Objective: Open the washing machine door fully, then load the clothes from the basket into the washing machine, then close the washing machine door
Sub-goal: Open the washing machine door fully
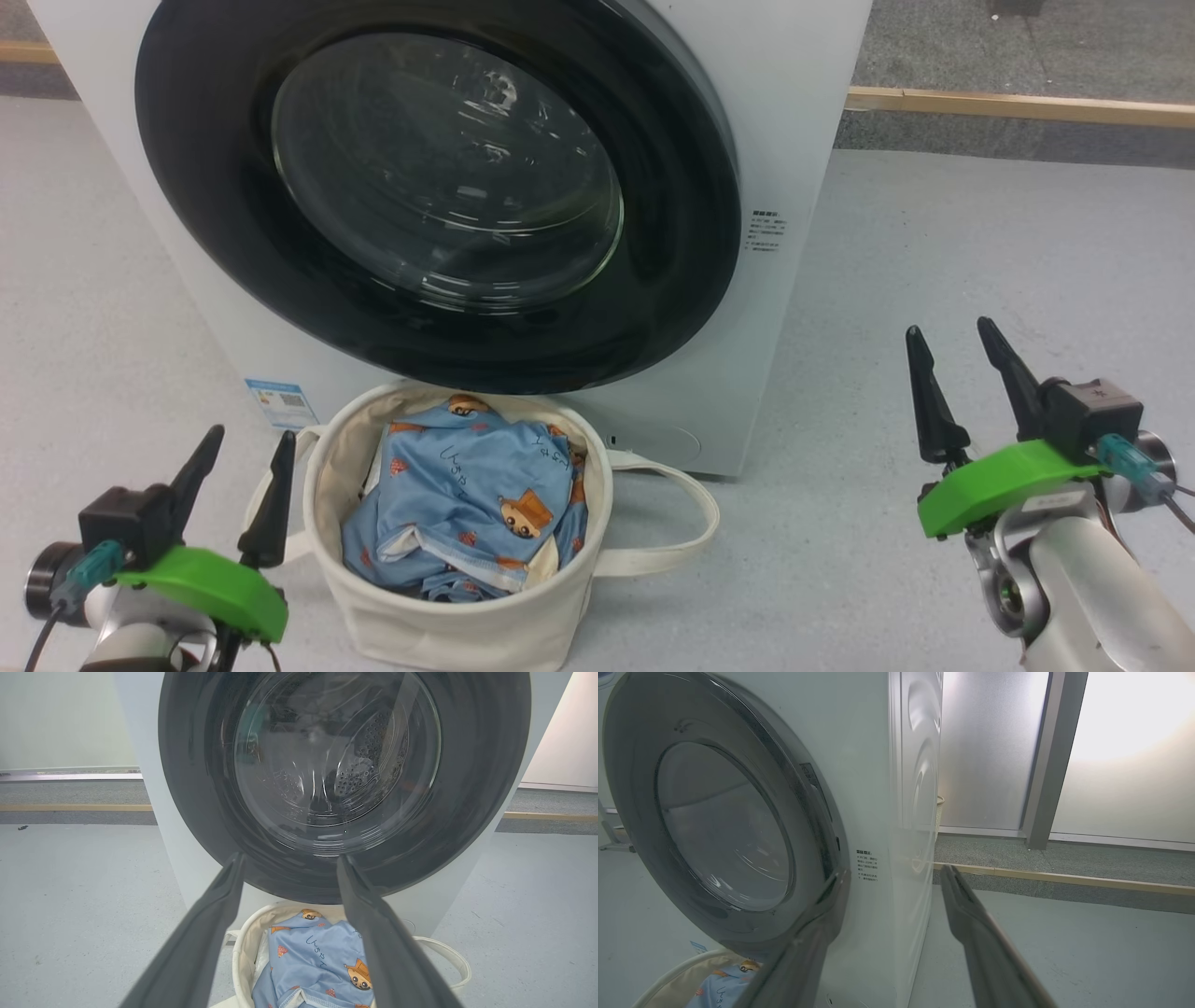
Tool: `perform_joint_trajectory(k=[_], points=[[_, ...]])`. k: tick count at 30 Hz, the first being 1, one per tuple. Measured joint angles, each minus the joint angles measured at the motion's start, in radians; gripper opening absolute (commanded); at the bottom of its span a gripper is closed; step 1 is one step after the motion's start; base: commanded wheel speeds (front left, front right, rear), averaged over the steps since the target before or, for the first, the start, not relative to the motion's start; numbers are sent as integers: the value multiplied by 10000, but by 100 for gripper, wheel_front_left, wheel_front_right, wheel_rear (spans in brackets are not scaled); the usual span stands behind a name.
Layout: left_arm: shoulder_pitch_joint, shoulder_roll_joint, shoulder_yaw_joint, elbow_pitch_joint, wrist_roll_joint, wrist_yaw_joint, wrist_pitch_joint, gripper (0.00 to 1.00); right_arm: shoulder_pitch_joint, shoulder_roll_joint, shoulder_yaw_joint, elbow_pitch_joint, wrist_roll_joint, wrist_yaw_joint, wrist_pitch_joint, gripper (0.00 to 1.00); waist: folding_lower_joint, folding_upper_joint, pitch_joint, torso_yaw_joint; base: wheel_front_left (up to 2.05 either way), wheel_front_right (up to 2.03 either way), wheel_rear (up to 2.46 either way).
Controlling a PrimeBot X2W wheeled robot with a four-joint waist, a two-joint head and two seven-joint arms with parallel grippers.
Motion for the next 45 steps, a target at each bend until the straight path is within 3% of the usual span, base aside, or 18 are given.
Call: perform_joint_trajectory(k=[16, 29, 40, 41, 42, 43, 45], points=[[3, -146, 159, -4, -205, -90, 0, 100, 2, 84, -255, 38, 217, 0, 0, 100, 0, 0, 140, 109, 0, 0, 0], [-9, -420, 742, -378, -357, -190, 0, 100, -94, 514, -1129, 119, 673, 0, 0, 100, 2, 0, 772, 407, 0, 0, 0], [-355, -531, 1041, -541, -86, -293, 0, 100, -1226, 686, -1463, 454, 2104, 0, -2, 100, 3, 0, 1723, 891, 0, 0, 0], [-424, -577, 1066, -537, -86, -301, 0, 100, -1343, 675, -1396, 502, 2299, 0, -2, 95, 3, 0, 1815, 947, 0, 0, 0], [-472, -619, 1080, -537, -84, -307, 0, 100, -1466, 679, -1337, 518, 2543, 0, -2, 19, 3, 0, 1902, 996, 0, 0, 0], [-507, -652, 1085, -535, -61, -311, 0, 100, -1608, 679, -1302, 520, 2867, 0, -2, 1, 3, 0, 1992, 1047, 0, 0, 0], [-543, -715, 1118, -499, 6, -395, 0, 100, -1945, 662, -1212, 558, 3597, 0, -2, 0, 3, 0, 2162, 1139, 0, 0, 0]])
